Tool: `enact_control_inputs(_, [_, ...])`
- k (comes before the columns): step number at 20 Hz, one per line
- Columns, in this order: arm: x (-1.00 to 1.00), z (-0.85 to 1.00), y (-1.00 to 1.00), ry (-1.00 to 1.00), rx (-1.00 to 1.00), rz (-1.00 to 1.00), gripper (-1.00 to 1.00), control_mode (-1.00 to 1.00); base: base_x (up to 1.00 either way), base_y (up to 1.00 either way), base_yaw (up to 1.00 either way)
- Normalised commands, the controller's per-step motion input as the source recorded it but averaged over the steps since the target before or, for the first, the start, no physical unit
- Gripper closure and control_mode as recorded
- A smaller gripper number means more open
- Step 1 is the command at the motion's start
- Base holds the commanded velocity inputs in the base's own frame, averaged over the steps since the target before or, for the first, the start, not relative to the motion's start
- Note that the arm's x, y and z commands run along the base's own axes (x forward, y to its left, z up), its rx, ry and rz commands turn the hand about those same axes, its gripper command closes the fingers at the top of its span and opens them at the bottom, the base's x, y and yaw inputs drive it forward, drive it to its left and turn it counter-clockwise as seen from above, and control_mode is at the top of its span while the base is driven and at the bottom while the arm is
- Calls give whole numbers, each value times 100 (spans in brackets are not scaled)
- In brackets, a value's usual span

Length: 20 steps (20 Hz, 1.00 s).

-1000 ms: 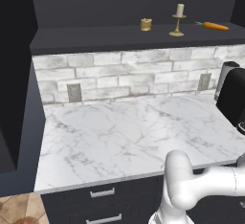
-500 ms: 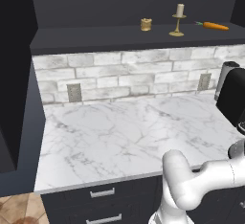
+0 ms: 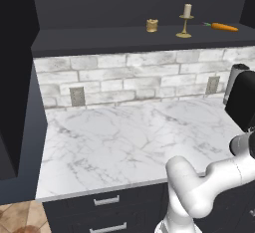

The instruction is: Pick the candle and candle from the dining table and place them in the open cabinet. Close the cabinet after placing the objects.

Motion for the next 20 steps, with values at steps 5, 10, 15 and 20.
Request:
enact_control_inputs(5, [-45,15,44,-14,-25,-3,-100,-100,0,0,0])
enact_control_inputs(10, [-36,0,97,-9,-32,-13,-100,-100,0,0,0])
enact_control_inputs(15, [-49,6,86,-15,-26,-21,-100,-100,0,0,0])
enact_control_inputs(20, [-40,38,85,-14,-20,-24,-100,-100,0,0,0])
